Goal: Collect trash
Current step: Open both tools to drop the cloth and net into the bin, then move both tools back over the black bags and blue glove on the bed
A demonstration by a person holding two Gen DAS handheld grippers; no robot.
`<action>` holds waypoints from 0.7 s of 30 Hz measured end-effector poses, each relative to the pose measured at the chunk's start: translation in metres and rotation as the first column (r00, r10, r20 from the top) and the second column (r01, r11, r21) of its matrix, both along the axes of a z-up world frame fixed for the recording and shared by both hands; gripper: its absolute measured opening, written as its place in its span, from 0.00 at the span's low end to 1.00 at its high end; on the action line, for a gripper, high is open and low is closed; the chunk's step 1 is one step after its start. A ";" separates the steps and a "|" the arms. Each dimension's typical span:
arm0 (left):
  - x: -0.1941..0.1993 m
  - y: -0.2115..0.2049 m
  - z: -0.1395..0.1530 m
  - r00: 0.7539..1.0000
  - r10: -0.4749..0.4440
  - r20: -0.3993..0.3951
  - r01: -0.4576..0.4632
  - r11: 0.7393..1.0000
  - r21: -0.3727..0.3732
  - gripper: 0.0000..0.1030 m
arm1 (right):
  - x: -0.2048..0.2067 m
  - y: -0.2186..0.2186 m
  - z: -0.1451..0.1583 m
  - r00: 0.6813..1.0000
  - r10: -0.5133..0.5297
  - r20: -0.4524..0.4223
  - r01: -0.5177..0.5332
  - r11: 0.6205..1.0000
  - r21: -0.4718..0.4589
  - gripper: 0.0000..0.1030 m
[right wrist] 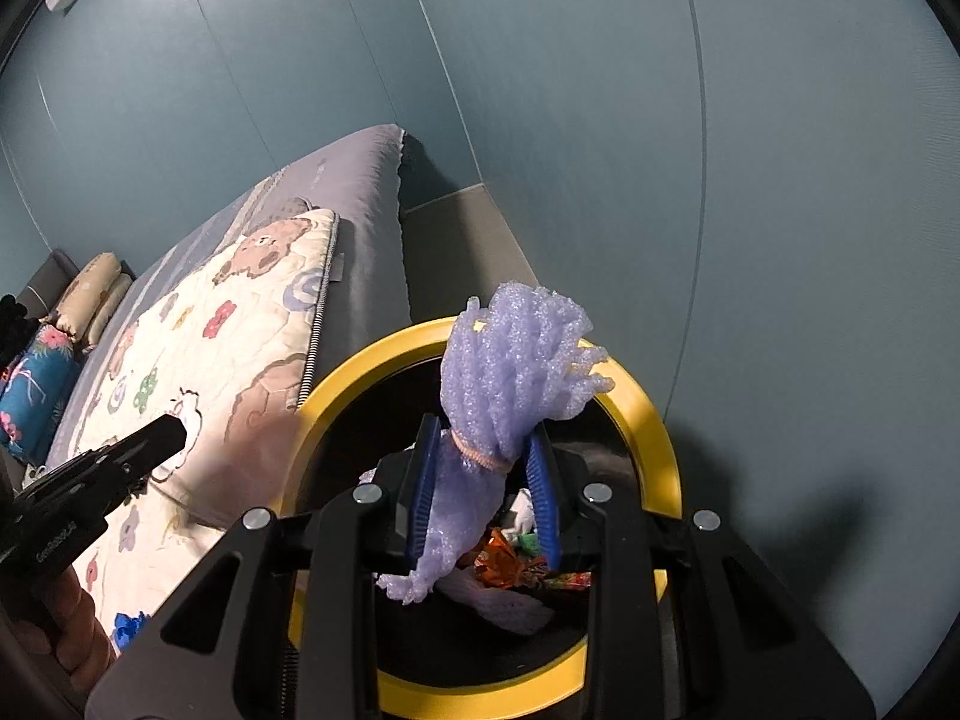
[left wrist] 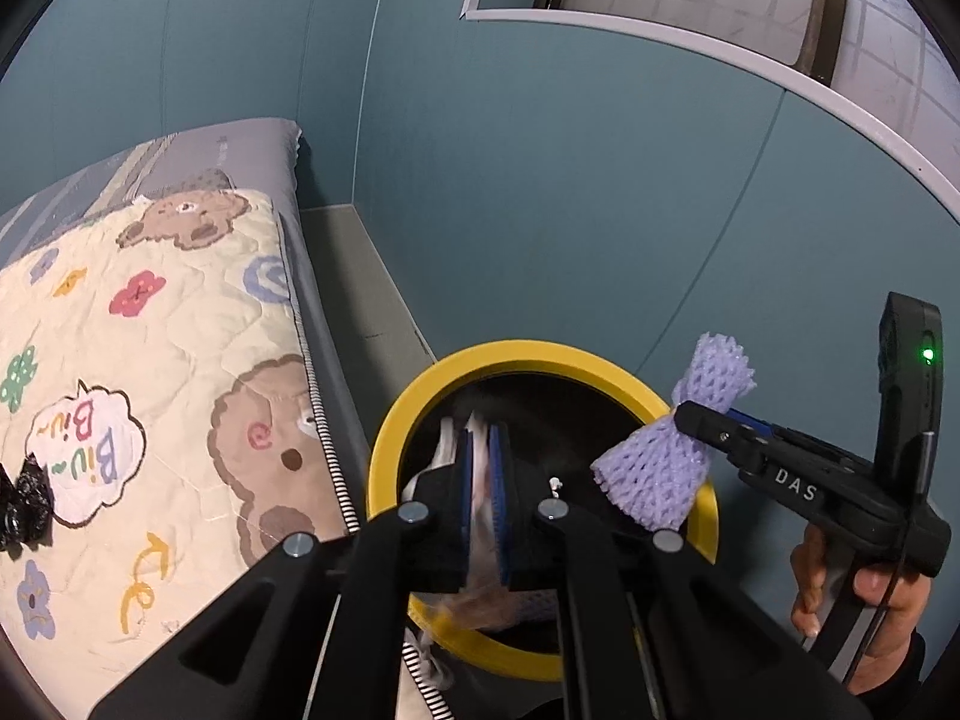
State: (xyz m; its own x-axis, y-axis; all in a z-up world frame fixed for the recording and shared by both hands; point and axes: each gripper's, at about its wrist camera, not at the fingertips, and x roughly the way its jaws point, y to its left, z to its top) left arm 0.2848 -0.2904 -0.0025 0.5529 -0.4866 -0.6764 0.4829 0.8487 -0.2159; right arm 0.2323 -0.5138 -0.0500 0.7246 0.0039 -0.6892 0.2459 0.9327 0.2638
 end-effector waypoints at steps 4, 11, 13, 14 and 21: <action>0.003 0.000 -0.004 1.000 0.003 -0.016 -0.003 1.000 0.003 0.15 | 0.002 0.000 -0.002 1.000 -0.011 -0.009 0.011 1.000 0.006 0.32; 0.003 0.018 0.001 0.998 0.067 0.002 -0.067 0.998 0.004 0.56 | -0.005 0.001 0.002 0.999 -0.029 -0.016 0.030 0.999 0.024 0.52; 0.002 0.026 0.004 0.996 0.086 0.013 -0.086 0.996 0.001 0.64 | -0.007 0.002 0.002 0.999 -0.028 -0.017 0.028 0.999 0.035 0.57; 0.002 0.030 0.005 0.996 0.090 0.016 -0.090 0.996 -0.003 0.65 | -0.008 0.003 0.001 1.000 -0.023 -0.019 0.024 0.999 0.042 0.58; -0.004 0.055 0.016 0.992 0.117 0.036 -0.116 0.993 -0.038 0.75 | -0.018 0.013 0.009 1.000 -0.016 0.004 0.016 0.998 0.058 0.63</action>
